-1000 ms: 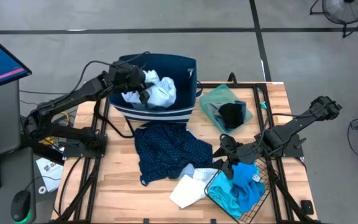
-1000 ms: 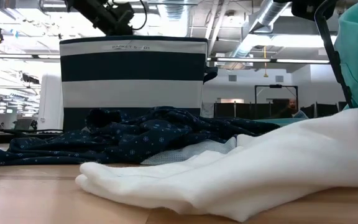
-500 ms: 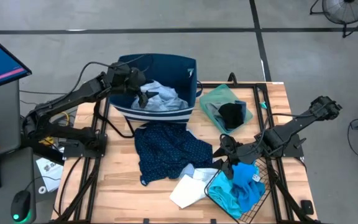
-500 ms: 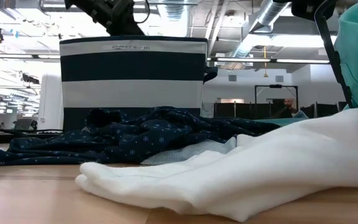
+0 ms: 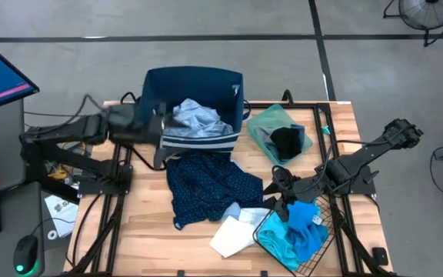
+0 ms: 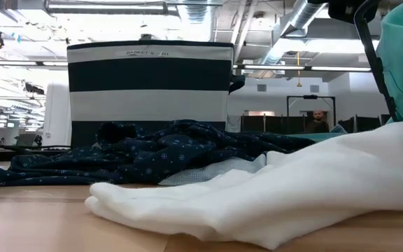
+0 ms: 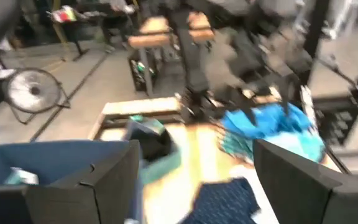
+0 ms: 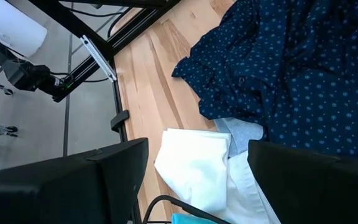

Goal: Pick & Place Cloths
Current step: Put the dark blue patterned polo shirt into the blue laundry bin

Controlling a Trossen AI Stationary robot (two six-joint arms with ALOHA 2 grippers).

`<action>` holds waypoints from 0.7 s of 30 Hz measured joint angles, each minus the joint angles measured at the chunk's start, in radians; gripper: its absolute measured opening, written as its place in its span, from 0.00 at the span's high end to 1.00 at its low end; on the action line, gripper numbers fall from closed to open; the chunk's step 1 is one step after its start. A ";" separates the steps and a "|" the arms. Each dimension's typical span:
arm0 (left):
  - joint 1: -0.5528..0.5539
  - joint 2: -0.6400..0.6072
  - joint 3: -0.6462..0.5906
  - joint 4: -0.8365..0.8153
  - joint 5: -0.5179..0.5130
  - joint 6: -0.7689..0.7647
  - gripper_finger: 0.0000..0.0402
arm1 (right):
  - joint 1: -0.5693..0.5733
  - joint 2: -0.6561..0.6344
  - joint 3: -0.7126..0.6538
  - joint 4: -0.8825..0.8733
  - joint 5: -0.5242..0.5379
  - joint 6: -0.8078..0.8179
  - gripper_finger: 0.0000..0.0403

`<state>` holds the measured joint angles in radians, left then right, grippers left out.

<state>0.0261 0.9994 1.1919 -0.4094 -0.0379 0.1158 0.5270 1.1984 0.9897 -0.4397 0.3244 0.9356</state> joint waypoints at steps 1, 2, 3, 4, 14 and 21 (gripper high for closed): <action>-0.046 0.003 -0.010 -0.005 -0.034 0.001 0.27 | 0.000 0.000 0.000 0.000 0.000 0.000 0.33; -0.087 0.010 -0.021 -0.007 -0.065 0.004 0.27 | 0.000 0.000 0.000 0.000 0.000 0.000 0.33; -0.125 0.018 -0.032 -0.002 -0.093 0.005 0.28 | 0.000 0.000 0.000 0.000 0.000 0.000 0.33; -0.162 0.024 -0.049 -0.001 -0.125 0.007 0.28 | 0.001 0.000 0.000 0.000 -0.001 0.000 0.33; -0.279 0.131 -0.204 0.043 -0.293 -0.107 0.28 | -0.004 0.000 0.000 0.001 -0.010 -0.013 0.33; -0.273 0.238 -0.287 0.180 -0.274 -0.098 0.28 | -0.024 0.000 0.000 0.002 -0.003 -0.074 0.33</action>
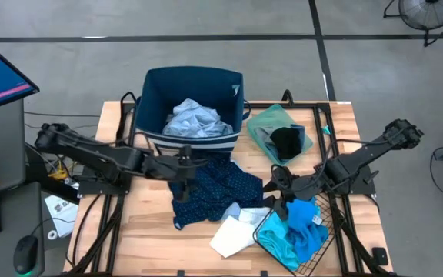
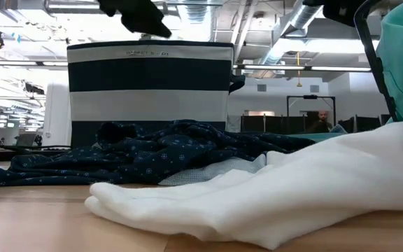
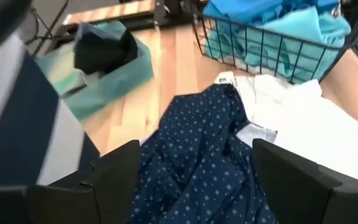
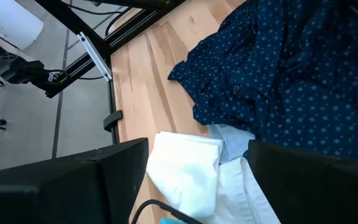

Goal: Pick & Place Cloths
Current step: Put the dark blue patterned polo shirt into the blue laundry bin

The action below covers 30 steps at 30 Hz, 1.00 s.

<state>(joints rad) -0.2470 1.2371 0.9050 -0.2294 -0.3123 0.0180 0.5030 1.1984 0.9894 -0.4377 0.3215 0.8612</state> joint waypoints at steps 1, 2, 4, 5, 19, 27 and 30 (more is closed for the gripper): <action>0.000 0.015 0.000 0.007 0.005 0.000 0.28 | -0.005 0.000 0.000 0.000 0.000 0.000 0.33; 0.000 0.026 0.000 0.009 0.005 0.000 0.28 | -0.010 0.000 0.000 0.000 0.001 0.000 0.33; 0.000 0.050 0.000 0.019 0.006 0.000 0.28 | -0.018 0.000 0.000 0.000 0.001 -0.005 0.33; 0.000 0.063 0.000 0.029 0.007 0.000 0.28 | -0.021 0.000 0.000 0.000 0.001 -0.007 0.33; 0.016 0.255 0.000 0.270 0.029 0.049 0.28 | -0.054 0.000 0.000 -0.001 -0.008 -0.080 0.33; 0.053 0.339 -0.090 0.441 0.113 0.009 0.28 | -0.053 0.000 0.000 -0.002 -0.007 -0.112 0.33; 0.050 0.355 -0.125 0.533 0.105 0.005 0.28 | -0.053 0.000 0.000 -0.005 -0.008 -0.113 0.33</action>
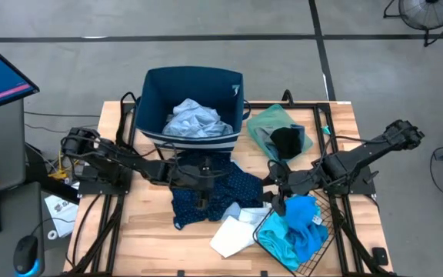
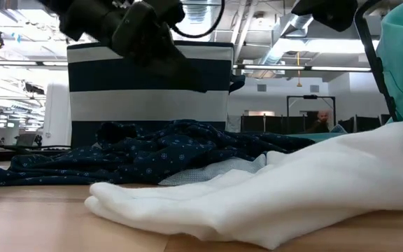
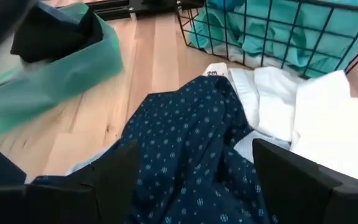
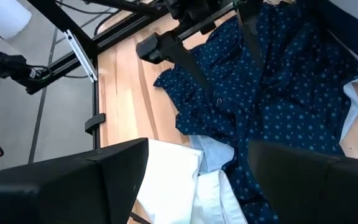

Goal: Pick & Place Cloths
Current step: Put the dark blue patterned polo shirt into the blue laundry bin

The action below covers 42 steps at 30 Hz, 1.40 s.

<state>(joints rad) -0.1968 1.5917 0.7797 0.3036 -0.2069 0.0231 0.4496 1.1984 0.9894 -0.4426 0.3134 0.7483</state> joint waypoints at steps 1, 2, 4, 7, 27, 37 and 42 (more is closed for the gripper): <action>-0.001 0.012 -0.016 0.037 -0.005 0.001 0.28 | 0.000 0.000 0.000 -0.003 0.000 -0.007 0.33; -0.001 0.025 -0.032 0.076 -0.005 0.003 0.28 | 0.000 0.000 0.000 -0.001 0.000 -0.022 0.33; -0.001 0.059 -0.060 0.143 -0.007 0.002 0.28 | 0.000 0.000 0.000 0.002 -0.001 -0.047 0.33; -0.001 0.119 -0.090 0.228 -0.013 -0.002 0.28 | -0.001 0.000 0.000 0.009 -0.001 -0.052 0.33; -0.013 0.248 -0.091 0.245 0.005 -0.029 0.70 | 0.036 0.000 0.000 0.007 -0.054 -0.053 0.33; -0.011 -0.066 -0.092 0.198 -0.018 -0.081 0.99 | 0.054 0.000 0.000 0.005 -0.054 -0.075 0.33; -0.011 -0.278 -0.089 0.201 -0.068 -0.092 0.99 | 0.045 -0.002 0.000 0.029 -0.053 -0.075 0.33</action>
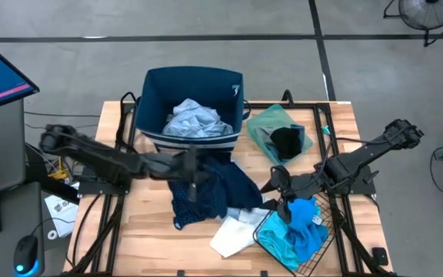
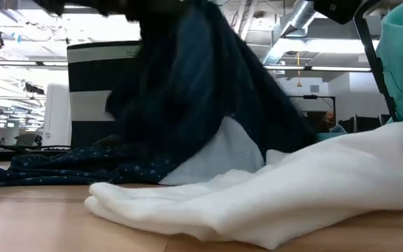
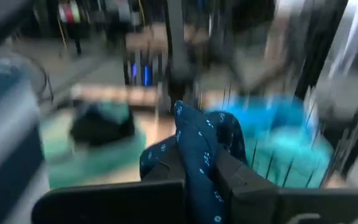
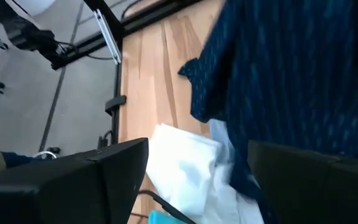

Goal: Pick & Place Cloths
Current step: Put the dark blue patterned polo shirt into the blue laundry bin

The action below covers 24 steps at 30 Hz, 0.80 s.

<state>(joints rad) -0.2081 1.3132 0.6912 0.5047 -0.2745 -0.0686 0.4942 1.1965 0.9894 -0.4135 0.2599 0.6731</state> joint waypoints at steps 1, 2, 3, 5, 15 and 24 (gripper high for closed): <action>0.000 -0.042 0.008 0.013 -0.004 -0.010 0.99 | 0.000 0.000 0.000 0.008 0.001 0.000 0.33; 0.000 -0.087 0.018 0.026 -0.003 -0.011 0.99 | 0.000 0.000 0.000 0.016 0.002 0.000 0.33; 0.000 -0.135 0.029 0.032 -0.003 -0.001 0.99 | 0.000 0.000 0.000 0.023 0.003 -0.001 0.33; 0.000 -0.223 0.052 0.040 -0.003 0.043 0.99 | 0.000 0.001 0.000 0.030 0.012 -0.006 0.33; 0.000 -0.430 0.244 0.037 0.090 0.363 0.99 | -0.045 0.002 0.000 0.033 0.057 0.010 0.33; 0.051 -0.416 0.505 -0.050 0.169 0.756 0.99 | -0.131 0.002 0.000 0.033 0.105 0.058 0.33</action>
<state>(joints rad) -0.1569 0.8969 1.1959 0.4547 -0.1057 0.6873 0.3636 1.1988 0.9894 -0.3805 0.3648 0.7311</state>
